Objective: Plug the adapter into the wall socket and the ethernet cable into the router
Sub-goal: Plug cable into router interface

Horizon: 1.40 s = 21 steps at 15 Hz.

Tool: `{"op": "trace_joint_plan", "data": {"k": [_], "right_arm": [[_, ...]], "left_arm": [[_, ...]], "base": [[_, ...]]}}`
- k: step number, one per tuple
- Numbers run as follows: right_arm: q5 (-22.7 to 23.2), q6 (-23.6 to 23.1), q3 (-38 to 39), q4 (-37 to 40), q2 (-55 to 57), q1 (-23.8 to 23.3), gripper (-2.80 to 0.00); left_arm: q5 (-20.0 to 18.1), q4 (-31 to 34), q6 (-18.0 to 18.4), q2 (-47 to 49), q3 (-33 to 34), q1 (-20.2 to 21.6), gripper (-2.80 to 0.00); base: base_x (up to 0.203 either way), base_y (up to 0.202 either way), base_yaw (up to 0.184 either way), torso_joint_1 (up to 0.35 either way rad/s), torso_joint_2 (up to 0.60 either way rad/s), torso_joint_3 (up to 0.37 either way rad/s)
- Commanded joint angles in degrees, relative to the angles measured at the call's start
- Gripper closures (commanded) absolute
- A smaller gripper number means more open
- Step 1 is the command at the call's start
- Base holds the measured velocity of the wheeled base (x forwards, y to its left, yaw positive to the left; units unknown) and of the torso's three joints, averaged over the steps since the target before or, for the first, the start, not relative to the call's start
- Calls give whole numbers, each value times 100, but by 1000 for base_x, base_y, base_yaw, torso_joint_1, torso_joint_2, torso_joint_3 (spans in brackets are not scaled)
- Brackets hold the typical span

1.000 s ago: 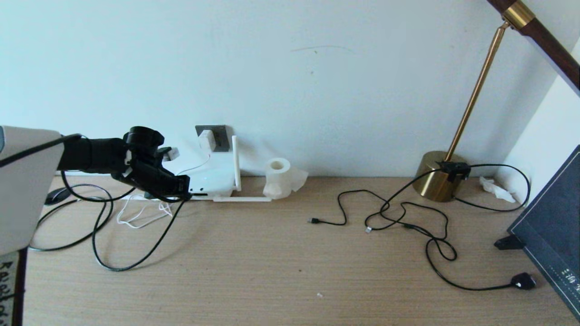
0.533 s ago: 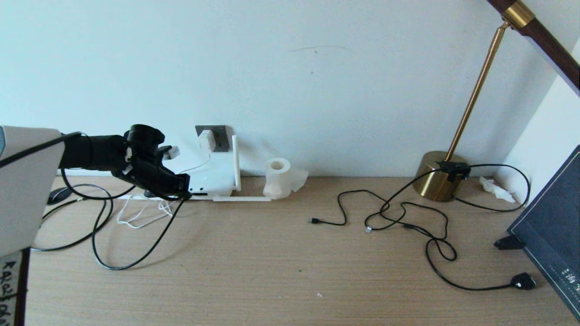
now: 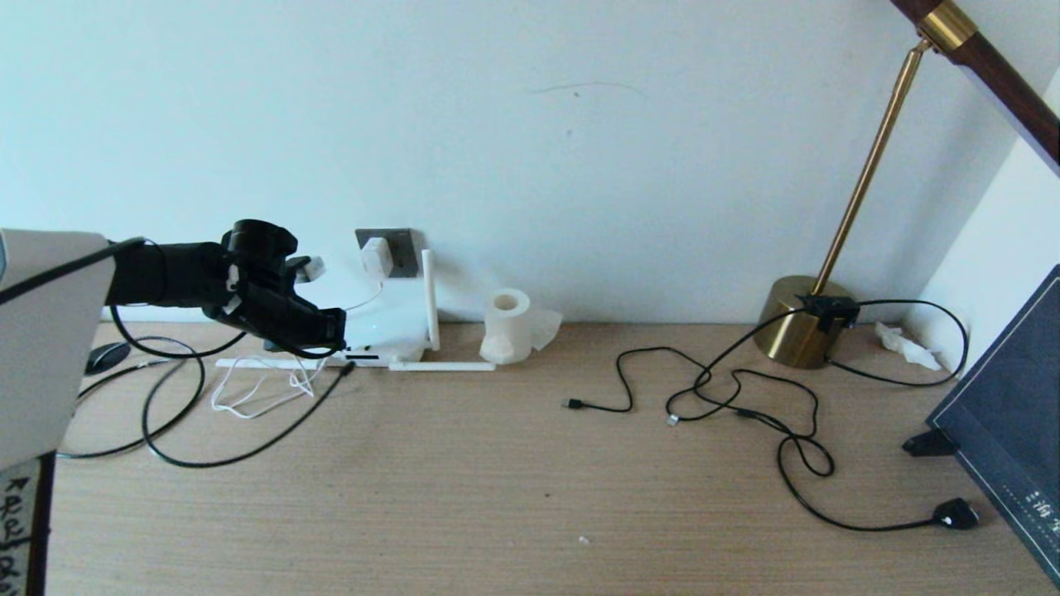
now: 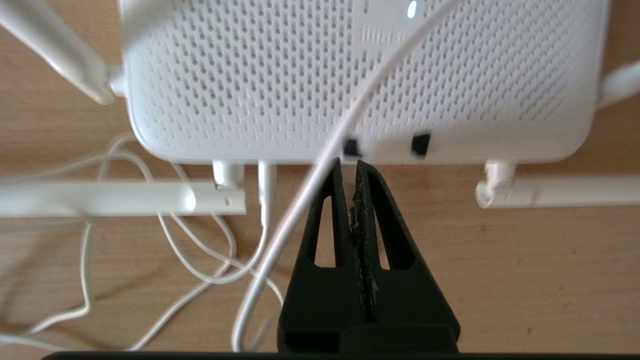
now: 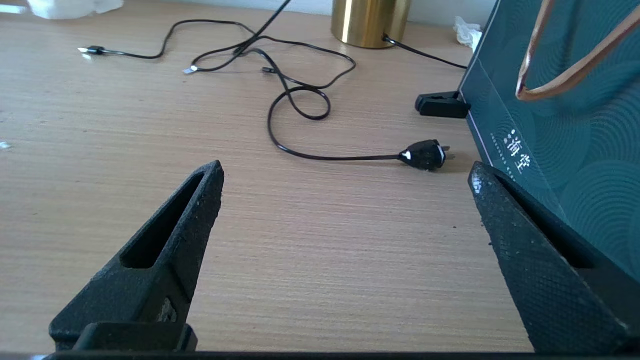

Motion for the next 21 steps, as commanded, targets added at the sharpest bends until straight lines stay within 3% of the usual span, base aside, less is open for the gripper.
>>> {"op": "trace_joint_plan", "data": {"k": [1, 17, 19, 21], "right_arm": [[4, -4, 1, 2, 3, 2, -280], [4, -5, 1, 4, 6, 2, -280], [4, -5, 1, -1, 6, 2, -280], [4, -5, 1, 7, 6, 2, -280]], "left_arm": [[-4, 96, 0, 37, 4, 8, 0], [-12, 184, 0, 101, 14, 25, 0], [-16, 188, -12, 38, 192, 14, 0], [-72, 154, -22, -374, 800, -32, 0]], "base": [[0, 0, 0, 0, 0, 0], [0, 0, 0, 0, 0, 0], [0, 0, 0, 0, 0, 0], [0, 0, 0, 0, 0, 0]]}}
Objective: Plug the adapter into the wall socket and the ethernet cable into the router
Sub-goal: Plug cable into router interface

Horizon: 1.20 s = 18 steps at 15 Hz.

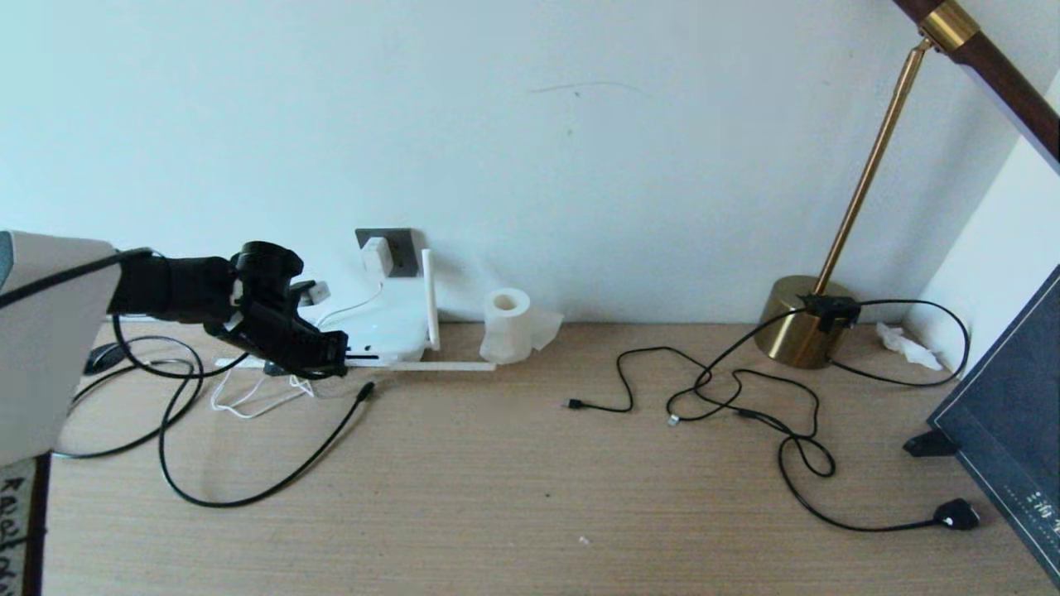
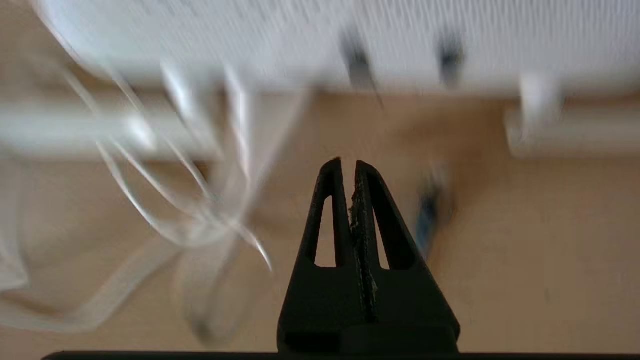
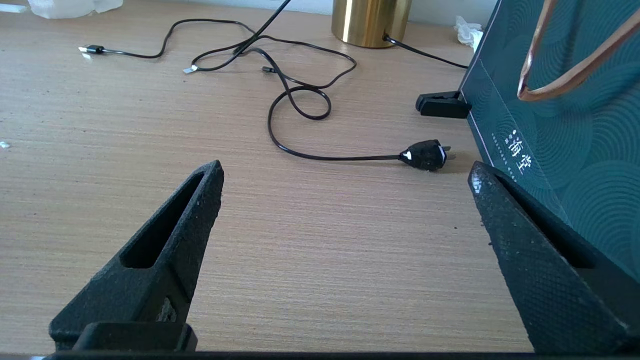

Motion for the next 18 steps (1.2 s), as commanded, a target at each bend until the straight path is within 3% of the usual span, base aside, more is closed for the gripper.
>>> {"op": "trace_joint_plan", "data": {"k": [1, 7, 11, 14, 17, 18], "right_arm": [[3, -5, 1, -1, 6, 0, -280], [3, -5, 1, -1, 6, 0, -280], [3, -5, 1, -1, 6, 0, -280], [3, -5, 1, -1, 6, 0, -280], [3, -5, 1, -1, 6, 0, -280], [3, 3, 1, -1, 6, 0, -280]], "left_arm": [[-88, -12, -3, -650, 638, -47, 0], [-740, -260, 6, -4107, 3964, -137, 0], [-905, -1615, 70, -4726, 5944, -145, 0], [-925, -2560, 292, -4455, 6489, -145, 0], [-643, -2662, 766, -4051, 6310, -14, 0], [-564, -2661, 838, -3924, 6152, -2, -280]], "base": [[0, 0, 0, 0, 0, 0], [0, 0, 0, 0, 0, 0], [0, 0, 0, 0, 0, 0], [0, 0, 0, 0, 0, 0], [0, 0, 0, 0, 0, 0], [0, 0, 0, 0, 0, 0]]}}
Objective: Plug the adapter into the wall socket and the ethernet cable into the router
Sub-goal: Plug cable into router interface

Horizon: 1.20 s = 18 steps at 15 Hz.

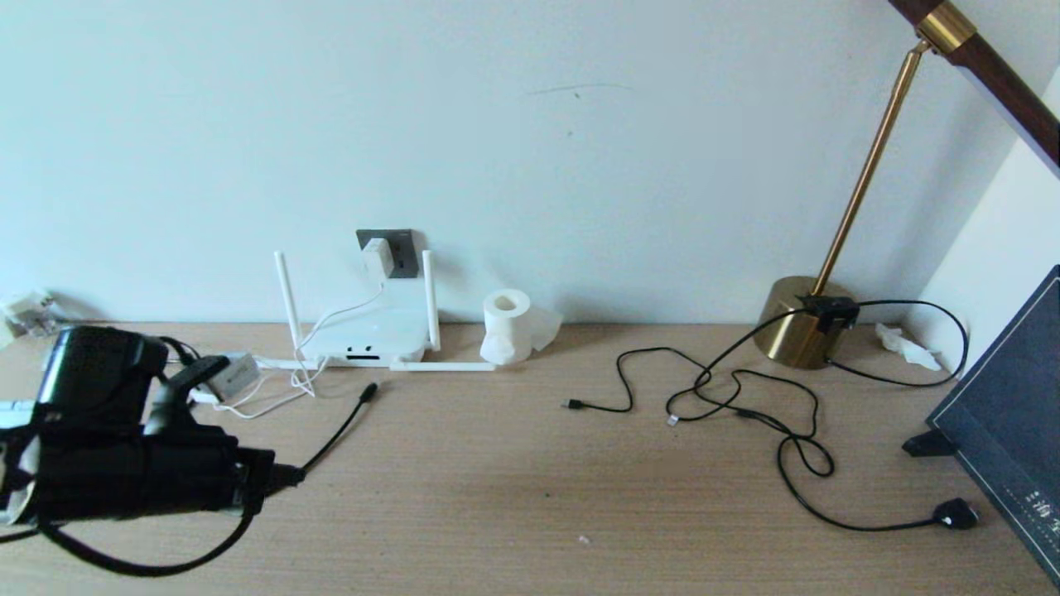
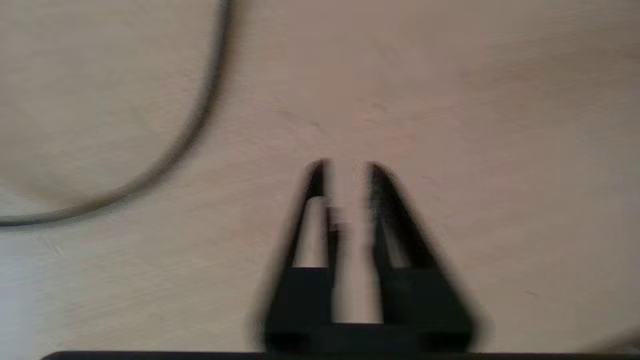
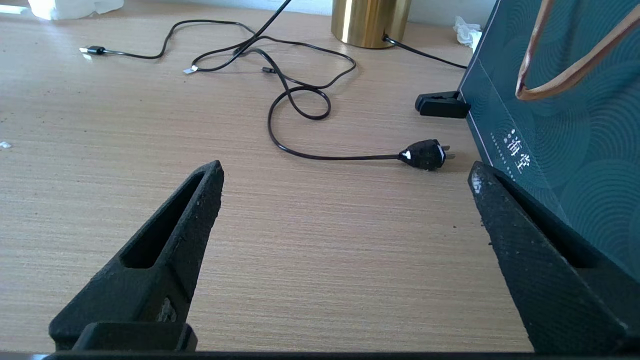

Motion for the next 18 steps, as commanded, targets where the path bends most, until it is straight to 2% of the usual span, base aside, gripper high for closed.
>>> {"op": "trace_joint_plan", "data": {"k": [1, 5, 10, 18], "right_arm": [[4, -8, 1, -4, 6, 0, -280], [4, -7, 1, 4, 6, 0, -280], [4, -8, 1, -4, 6, 0, -280], [4, -8, 1, 1, 6, 0, -280]], "left_arm": [[87, 10, 59, 416, -327, 30, -280], [611, -9, 436, 1425, -1210, 59, -280], [708, -5, 578, 2335, -2085, 40, -280], [743, -12, 803, 2589, -2240, -80, -280]], "base": [[0, 0, 0, 0, 0, 0], [0, 0, 0, 0, 0, 0], [0, 0, 0, 0, 0, 0], [0, 0, 0, 0, 0, 0]]}}
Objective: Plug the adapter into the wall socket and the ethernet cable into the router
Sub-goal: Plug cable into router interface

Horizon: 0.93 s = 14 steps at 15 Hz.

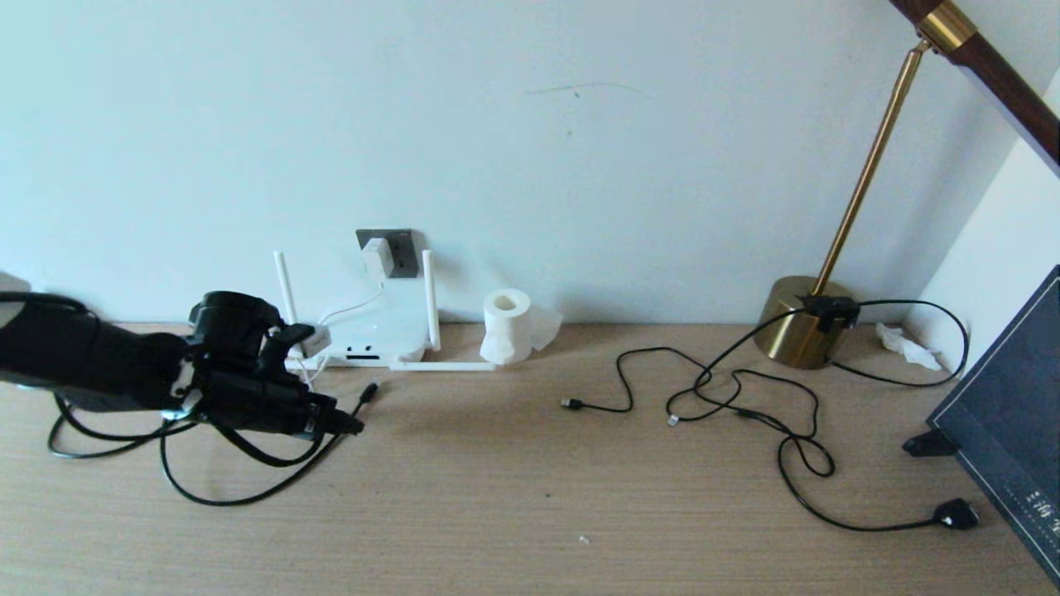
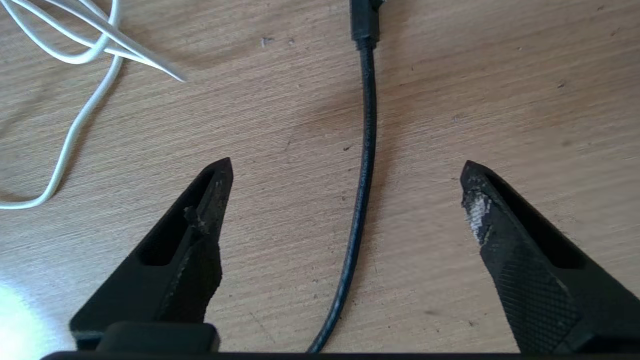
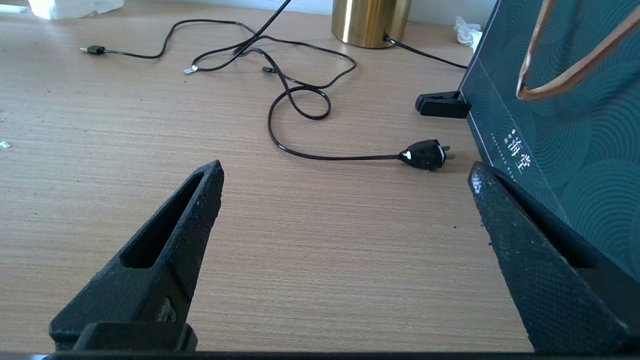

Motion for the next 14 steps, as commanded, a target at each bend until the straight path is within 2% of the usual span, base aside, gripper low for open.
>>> {"op": "trace_joint_plan", "data": {"k": [1, 2, 3, 8, 14], "right_arm": [[2, -2, 1, 7, 6, 0, -280], [2, 7, 1, 7, 6, 0, -280], [2, -2, 1, -1, 3, 0, -280], [2, -2, 1, -1, 6, 0, -280], [2, -2, 1, -1, 6, 0, -280]], "left_arm": [[124, -14, 15, 151, -10, -2, -280], [287, -20, 33, 196, -7, 15, -280], [332, -20, 85, 196, -7, 50, 0], [359, -87, 66, 280, 162, 37, 0], [333, -419, 30, -273, 1109, -237, 0]], "base": [[0, 0, 0, 0, 0, 0], [0, 0, 0, 0, 0, 0], [0, 0, 0, 0, 0, 0], [0, 0, 0, 0, 0, 0], [0, 0, 0, 0, 0, 0]]}}
